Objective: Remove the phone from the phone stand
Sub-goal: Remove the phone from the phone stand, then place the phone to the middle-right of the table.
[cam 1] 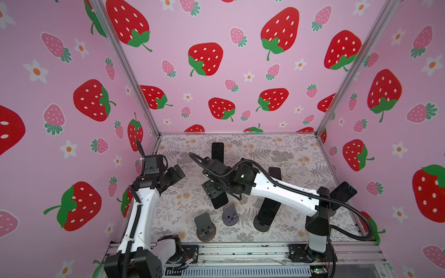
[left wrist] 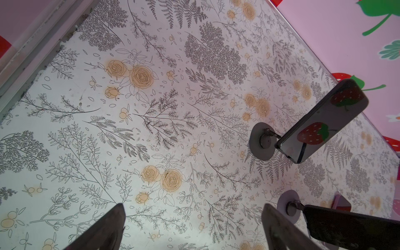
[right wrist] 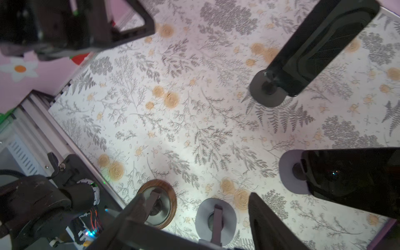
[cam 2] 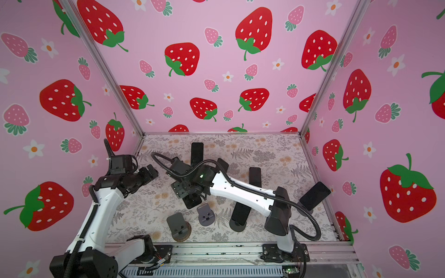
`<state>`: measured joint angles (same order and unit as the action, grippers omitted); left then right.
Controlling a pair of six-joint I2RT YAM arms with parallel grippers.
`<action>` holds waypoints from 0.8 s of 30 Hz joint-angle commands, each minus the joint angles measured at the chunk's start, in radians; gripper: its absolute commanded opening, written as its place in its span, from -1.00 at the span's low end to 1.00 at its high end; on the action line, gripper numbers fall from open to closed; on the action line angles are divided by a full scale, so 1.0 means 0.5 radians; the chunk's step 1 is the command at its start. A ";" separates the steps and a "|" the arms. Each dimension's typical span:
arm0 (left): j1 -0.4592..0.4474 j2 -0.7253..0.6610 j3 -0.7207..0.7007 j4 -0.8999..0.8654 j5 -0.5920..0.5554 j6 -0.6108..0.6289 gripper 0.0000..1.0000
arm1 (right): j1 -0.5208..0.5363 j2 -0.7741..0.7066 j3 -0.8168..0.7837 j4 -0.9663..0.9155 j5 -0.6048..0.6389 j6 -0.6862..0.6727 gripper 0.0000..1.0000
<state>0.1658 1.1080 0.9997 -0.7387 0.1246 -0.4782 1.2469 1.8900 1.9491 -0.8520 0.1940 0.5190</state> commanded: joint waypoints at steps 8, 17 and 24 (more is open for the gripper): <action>0.008 0.044 0.112 0.010 0.170 -0.132 0.99 | -0.434 -0.177 0.109 0.006 -0.216 -0.143 0.23; 0.000 0.109 0.120 0.069 0.304 -0.188 0.99 | -1.021 -0.310 0.126 0.009 -0.255 -0.234 0.23; -0.014 0.123 0.127 0.086 0.315 -0.187 1.00 | -1.485 -0.511 -0.154 0.075 -0.277 -0.274 0.23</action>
<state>0.1635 1.1660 1.0195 -0.7059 0.2642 -0.5552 0.5510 1.6875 1.9179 -0.8364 0.0708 0.4107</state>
